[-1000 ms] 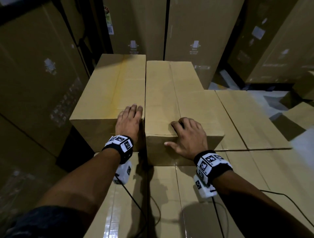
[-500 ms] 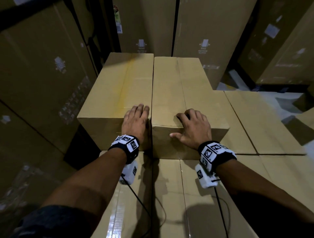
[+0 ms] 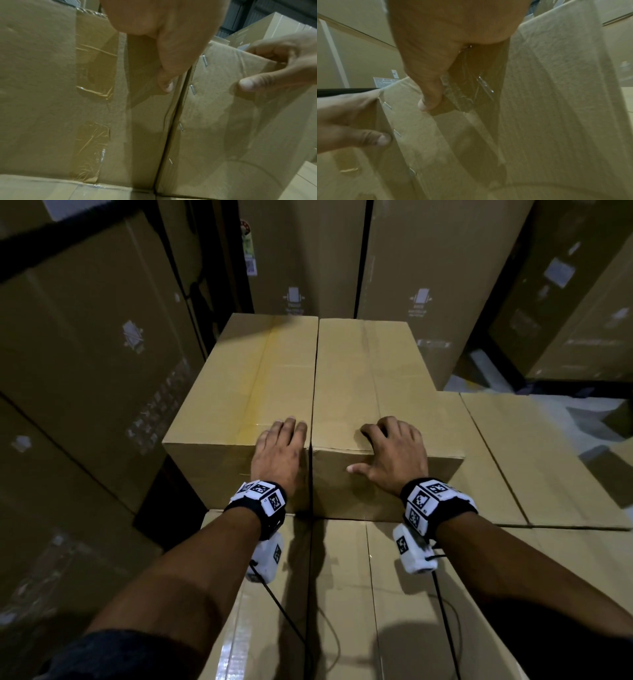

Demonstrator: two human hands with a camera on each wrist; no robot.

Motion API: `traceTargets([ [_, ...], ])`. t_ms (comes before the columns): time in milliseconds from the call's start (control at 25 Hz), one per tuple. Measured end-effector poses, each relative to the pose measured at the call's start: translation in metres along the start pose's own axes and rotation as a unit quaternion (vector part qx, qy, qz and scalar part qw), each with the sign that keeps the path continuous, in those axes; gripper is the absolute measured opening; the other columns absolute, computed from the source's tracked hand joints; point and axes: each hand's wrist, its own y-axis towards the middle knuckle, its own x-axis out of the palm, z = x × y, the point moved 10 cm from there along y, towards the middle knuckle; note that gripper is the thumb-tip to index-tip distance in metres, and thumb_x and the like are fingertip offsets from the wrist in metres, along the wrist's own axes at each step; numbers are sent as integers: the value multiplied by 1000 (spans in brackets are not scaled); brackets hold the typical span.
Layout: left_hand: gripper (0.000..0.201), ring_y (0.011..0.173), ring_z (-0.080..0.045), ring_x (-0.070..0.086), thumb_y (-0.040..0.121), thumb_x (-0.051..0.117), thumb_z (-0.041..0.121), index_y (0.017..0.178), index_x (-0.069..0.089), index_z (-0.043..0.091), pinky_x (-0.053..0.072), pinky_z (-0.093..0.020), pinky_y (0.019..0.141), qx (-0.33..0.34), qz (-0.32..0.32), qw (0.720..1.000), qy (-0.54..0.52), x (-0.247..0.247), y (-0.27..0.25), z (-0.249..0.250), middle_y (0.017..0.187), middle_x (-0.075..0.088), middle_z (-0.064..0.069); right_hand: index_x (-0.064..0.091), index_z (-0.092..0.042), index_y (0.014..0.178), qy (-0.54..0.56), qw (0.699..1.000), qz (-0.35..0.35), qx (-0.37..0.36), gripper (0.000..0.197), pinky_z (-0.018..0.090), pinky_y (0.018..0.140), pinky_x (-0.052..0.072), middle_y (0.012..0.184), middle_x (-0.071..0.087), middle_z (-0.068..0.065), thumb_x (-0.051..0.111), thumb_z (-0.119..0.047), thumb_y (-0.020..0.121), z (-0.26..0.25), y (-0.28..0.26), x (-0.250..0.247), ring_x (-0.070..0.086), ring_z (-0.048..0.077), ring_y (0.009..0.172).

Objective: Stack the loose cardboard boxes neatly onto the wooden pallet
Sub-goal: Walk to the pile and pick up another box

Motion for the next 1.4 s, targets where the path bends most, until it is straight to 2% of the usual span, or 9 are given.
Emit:
traceTargets([
  [240, 90, 151, -27, 8, 90, 67, 19, 157, 8, 20, 8, -40, 122, -4, -1, 1000, 2, 2, 1, -1, 165, 8, -7, 46, -25, 141, -3, 1000, -20, 2, 84, 42, 108, 31, 134, 47, 8, 67, -73, 76, 1, 7, 3, 44, 28, 125],
  [440, 91, 151, -27, 8, 89, 69, 17, 156, 9, 21, 8, -41, 122, -5, 0, 1000, 3, 3, 2, -1, 165, 8, -7, 34, -28, 148, -7, 999, -54, -3, 85, 44, 116, 25, 151, 36, 8, 61, -73, 81, -1, 8, 13, 33, 28, 141],
  [640, 93, 152, -29, 7, 89, 69, 22, 157, 6, 30, 9, -44, 122, -1, -9, 1000, -3, 4, 3, -2, 165, 7, -7, 29, -28, 150, -10, 998, -70, -1, 86, 45, 119, 23, 157, 29, 9, 57, -73, 83, -2, 8, 19, 28, 28, 146],
  [760, 92, 152, -30, 6, 90, 68, 31, 157, 4, 34, 9, -45, 122, 3, -25, 1000, 2, 6, 3, -4, 165, 5, -8, 27, -28, 150, -21, 997, -71, -3, 86, 46, 118, 23, 157, 29, 9, 56, -74, 84, -2, 9, 21, 29, 28, 146],
  [960, 89, 152, -30, 3, 94, 63, 31, 157, 1, 32, 8, -44, 123, 0, -53, 998, 30, 7, 4, -2, 166, 0, -6, 28, -27, 149, -21, 996, -82, -12, 85, 46, 117, 26, 154, 32, 8, 55, -74, 84, -4, 10, 22, 33, 28, 143],
  [1080, 91, 152, -30, 1, 93, 64, 30, 157, -1, 29, 7, -45, 122, -13, -94, 995, 34, 2, 3, -1, 166, -2, -6, 23, -26, 153, -25, 992, -124, -24, 83, 47, 120, 22, 160, 24, 10, 60, -63, 88, -7, 9, 21, 26, 29, 147],
  [1200, 82, 152, -29, 5, 95, 60, 31, 158, 8, 21, 9, -45, 122, -30, -109, 994, 6, -7, -14, 9, 166, 4, -6, 21, -25, 155, -7, 987, -156, -28, 79, 49, 122, 17, 165, 17, 11, 62, -50, 92, -9, -11, 12, 18, 30, 151],
  [1320, 75, 151, -28, 11, 95, 59, 33, 156, 18, 17, 12, -45, 123, -31, -103, 994, -20, -15, -42, 25, 165, 13, -6, 28, -22, 155, 20, 990, -141, -6, 73, 47, 122, 19, 162, 26, 11, 60, -45, 94, -4, -55, -7, 25, 31, 148],
  [1400, 67, 149, -28, 20, 94, 59, 32, 151, 30, 15, 19, -46, 121, -23, -89, 995, -31, -22, -67, 39, 160, 27, -8, 33, -22, 154, 61, 990, -123, 37, 68, 45, 121, 22, 158, 34, 10, 59, -43, 94, 6, -93, -20, 32, 30, 144],
])
